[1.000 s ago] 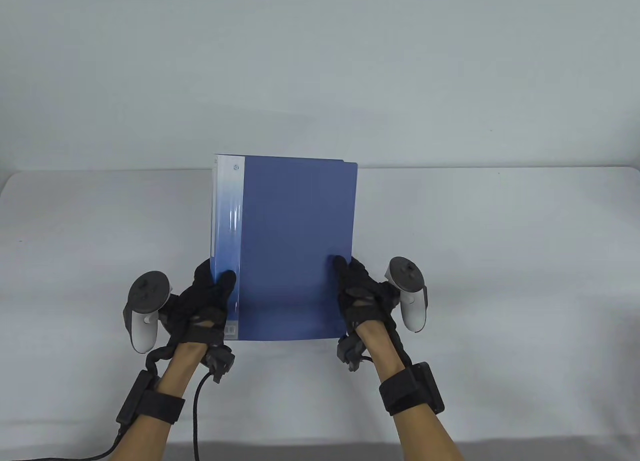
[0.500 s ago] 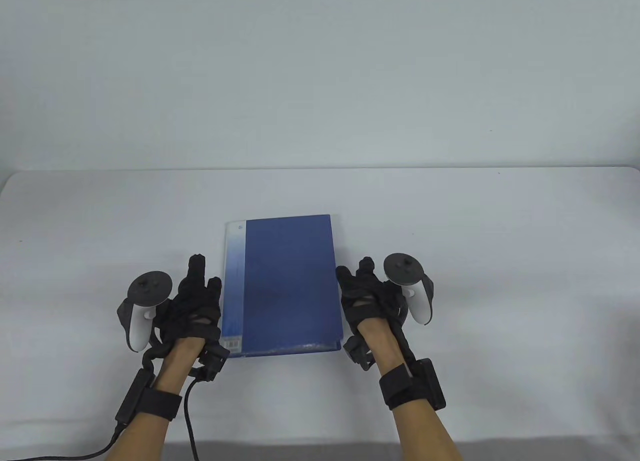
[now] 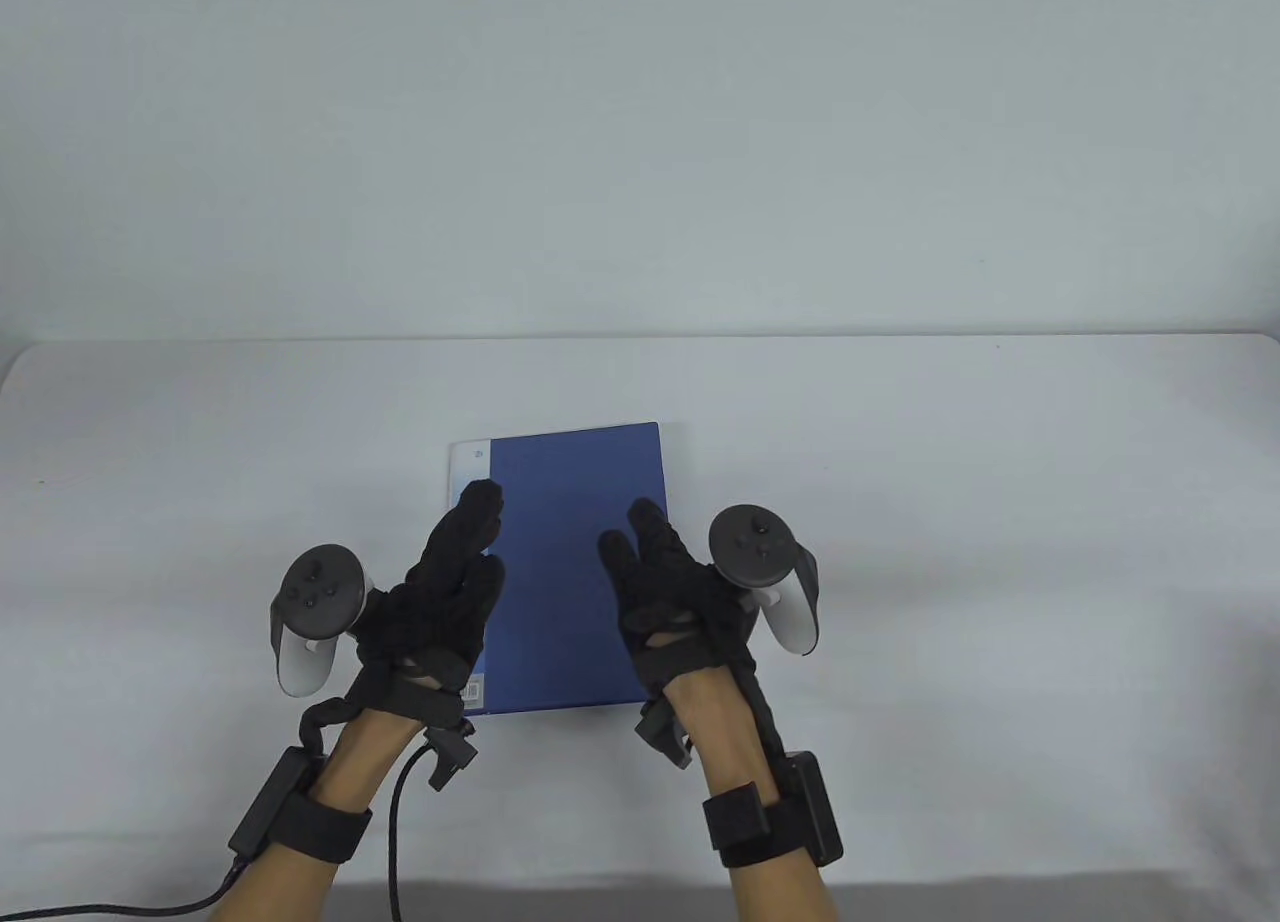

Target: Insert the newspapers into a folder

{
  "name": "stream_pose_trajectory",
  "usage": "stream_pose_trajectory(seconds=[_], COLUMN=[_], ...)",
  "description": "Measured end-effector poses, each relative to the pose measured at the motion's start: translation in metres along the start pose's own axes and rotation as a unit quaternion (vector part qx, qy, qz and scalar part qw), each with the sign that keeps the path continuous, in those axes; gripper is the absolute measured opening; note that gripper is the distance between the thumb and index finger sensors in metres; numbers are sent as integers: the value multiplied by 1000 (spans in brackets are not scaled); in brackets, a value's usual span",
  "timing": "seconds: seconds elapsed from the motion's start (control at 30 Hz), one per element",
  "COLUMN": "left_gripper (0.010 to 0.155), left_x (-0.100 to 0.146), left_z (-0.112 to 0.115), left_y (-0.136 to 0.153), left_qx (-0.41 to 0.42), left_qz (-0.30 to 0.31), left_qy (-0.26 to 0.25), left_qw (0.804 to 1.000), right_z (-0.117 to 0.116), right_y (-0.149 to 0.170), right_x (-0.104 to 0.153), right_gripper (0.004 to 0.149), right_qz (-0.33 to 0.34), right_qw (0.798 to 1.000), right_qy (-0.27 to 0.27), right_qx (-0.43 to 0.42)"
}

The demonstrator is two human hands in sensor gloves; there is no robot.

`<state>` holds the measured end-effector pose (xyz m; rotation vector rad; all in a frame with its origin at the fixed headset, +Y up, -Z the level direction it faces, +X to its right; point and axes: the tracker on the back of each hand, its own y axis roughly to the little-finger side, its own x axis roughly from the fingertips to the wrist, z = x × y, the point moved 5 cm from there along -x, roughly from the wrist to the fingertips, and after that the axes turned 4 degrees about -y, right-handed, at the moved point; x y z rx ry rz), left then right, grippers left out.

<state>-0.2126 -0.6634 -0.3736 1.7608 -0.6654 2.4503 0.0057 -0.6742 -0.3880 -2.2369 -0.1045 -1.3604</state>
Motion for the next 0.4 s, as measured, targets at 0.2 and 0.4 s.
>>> stream_pose_trajectory(seconds=[0.2,0.4], left_gripper=[74,73], left_x=[-2,2], left_z=[2,-7], left_y=[4,-2], left_qx=[22,17], left_qz=[-5,3], left_qy=[14,1], left_qw=[1000,1000], right_z=[-5,-17], right_y=[-7,-5], right_x=[6,4], right_gripper=[83,83], right_qz=[-11,-5], right_qw=[989,987], right_qy=[-31,-66], right_qx=[145,146])
